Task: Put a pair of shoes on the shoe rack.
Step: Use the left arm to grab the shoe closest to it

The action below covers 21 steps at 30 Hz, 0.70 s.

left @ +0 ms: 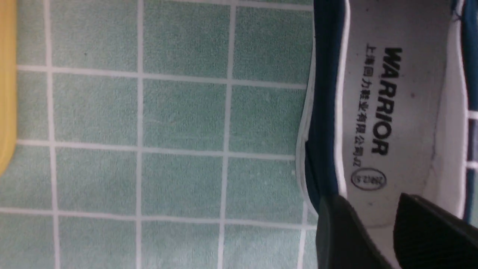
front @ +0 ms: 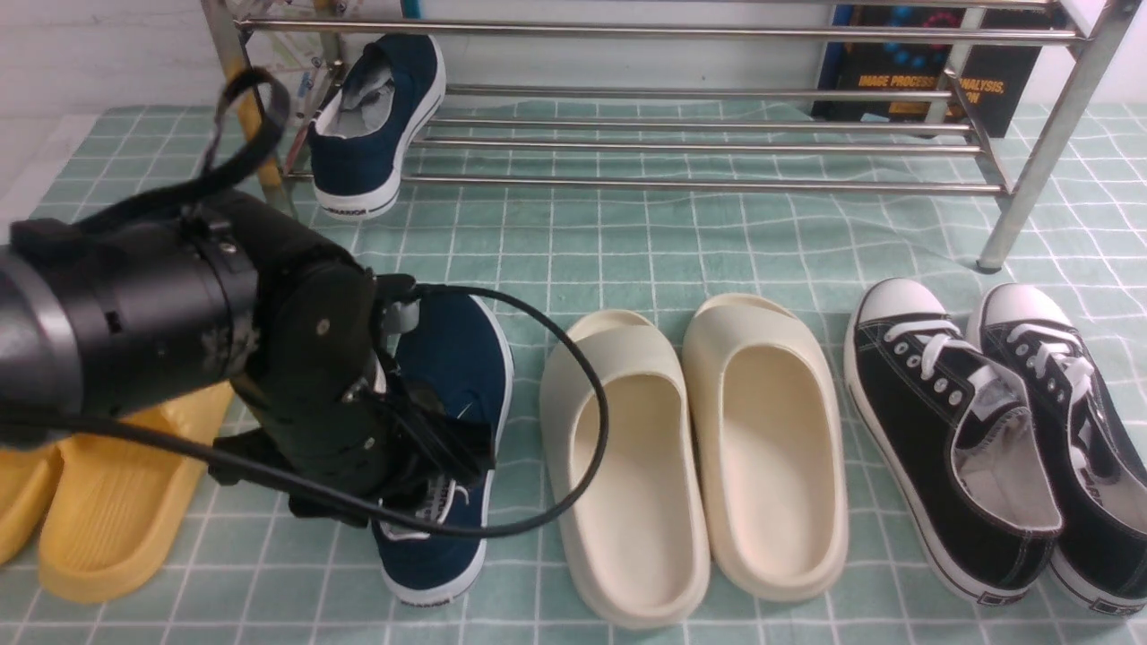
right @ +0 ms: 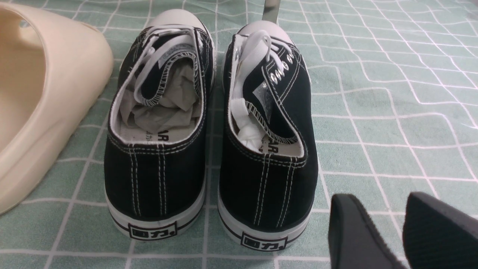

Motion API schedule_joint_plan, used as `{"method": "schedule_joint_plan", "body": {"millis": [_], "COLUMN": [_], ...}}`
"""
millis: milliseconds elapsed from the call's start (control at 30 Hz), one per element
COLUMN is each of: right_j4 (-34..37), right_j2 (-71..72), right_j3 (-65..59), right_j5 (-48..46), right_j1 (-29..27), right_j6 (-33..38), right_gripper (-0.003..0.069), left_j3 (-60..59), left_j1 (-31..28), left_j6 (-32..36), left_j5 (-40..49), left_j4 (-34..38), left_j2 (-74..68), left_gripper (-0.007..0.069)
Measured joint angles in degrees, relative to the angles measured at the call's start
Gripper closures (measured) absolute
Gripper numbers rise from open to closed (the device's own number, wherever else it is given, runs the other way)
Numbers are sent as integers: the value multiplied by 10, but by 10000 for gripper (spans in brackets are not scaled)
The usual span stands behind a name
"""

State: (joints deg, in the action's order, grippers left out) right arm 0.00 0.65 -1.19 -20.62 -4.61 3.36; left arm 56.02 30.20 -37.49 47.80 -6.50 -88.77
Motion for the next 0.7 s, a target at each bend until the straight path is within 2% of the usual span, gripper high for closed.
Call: {"method": "schedule_joint_plan", "body": {"millis": [400,467,633,700], "right_j4": [0,0,0,0], "right_j2": [0,0,0,0], "right_j3": [0,0,0,0], "right_j5": [0,0,0,0], "right_j1": [0,0,0,0], "right_j6": [0,0,0,0], "right_gripper": [412,412,412,412], "left_j3": [0,1,20,34], "left_j1": [4,4,4,4], "left_j6": [-40,-40,-40,-34], "left_j5": [-25,-26,-9,2], "left_j4": [-53,-59,-66,-67], "left_j2": [-67,-67,-67,-67], "left_gripper": [398,431,609,627]}}
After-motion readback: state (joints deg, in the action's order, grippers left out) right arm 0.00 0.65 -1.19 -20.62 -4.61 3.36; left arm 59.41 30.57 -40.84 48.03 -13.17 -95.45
